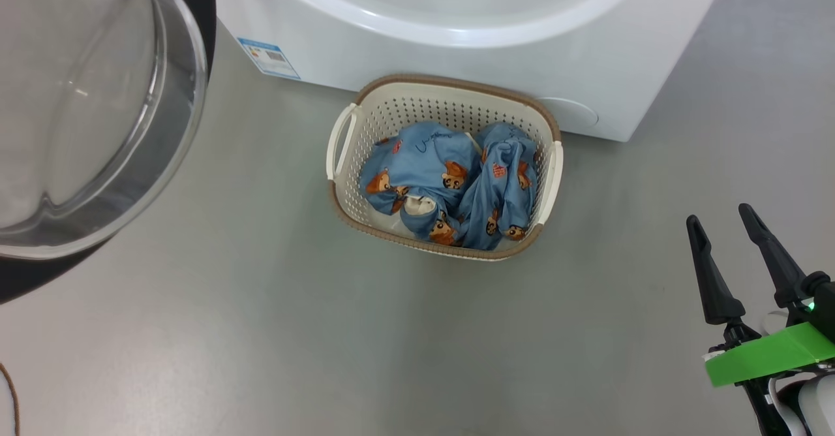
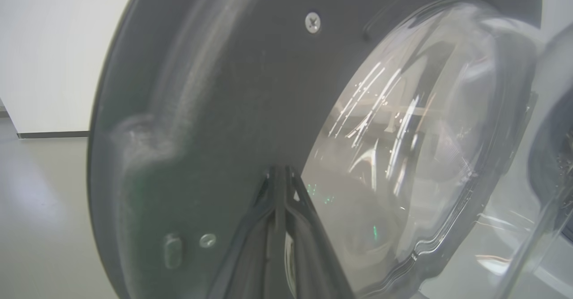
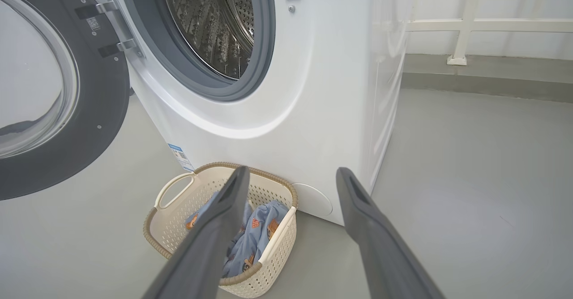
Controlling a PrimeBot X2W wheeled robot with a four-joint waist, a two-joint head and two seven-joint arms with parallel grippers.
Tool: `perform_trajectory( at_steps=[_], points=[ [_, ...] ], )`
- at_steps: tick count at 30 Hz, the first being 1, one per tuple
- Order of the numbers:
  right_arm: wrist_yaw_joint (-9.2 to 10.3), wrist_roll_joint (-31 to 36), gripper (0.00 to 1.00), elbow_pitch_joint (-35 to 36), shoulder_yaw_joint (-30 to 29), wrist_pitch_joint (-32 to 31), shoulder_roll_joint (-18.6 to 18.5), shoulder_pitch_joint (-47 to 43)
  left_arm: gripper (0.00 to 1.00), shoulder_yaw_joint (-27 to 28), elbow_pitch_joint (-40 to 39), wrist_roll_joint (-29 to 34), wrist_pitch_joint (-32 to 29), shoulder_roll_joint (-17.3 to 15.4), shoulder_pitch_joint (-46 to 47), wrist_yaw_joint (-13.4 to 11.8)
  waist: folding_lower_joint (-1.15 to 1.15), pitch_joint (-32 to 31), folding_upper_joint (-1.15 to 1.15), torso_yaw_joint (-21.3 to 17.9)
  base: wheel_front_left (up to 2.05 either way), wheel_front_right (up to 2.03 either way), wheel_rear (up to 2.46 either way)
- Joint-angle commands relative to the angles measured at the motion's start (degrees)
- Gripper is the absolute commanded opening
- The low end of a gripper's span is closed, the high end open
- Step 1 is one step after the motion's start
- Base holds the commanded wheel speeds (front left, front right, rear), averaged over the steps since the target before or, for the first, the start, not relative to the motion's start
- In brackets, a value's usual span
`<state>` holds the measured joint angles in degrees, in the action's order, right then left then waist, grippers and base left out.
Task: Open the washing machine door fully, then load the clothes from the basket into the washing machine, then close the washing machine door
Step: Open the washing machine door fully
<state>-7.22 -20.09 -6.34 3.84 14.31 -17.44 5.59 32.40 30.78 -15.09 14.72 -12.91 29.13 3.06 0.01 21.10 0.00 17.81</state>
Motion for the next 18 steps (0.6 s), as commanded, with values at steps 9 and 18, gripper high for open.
perform_trajectory(
  at_steps=[9,18],
  points=[
    [-0.26,1.10,1.00,1.33,1.84,0.69,-1.10,2.19,0.00,5.54,1.98,4.87,0.28,-4.95,4.52,0.75,-0.01,2.82,0.00,-0.26,0.00,0.00,0.00],
    [-0.26,1.14,1.00,1.40,2.39,0.69,-0.91,3.26,0.00,8.59,6.36,7.66,0.28,-7.28,7.67,1.01,-0.01,4.32,0.00,-0.57,0.00,0.00,0.00]
  ],
)
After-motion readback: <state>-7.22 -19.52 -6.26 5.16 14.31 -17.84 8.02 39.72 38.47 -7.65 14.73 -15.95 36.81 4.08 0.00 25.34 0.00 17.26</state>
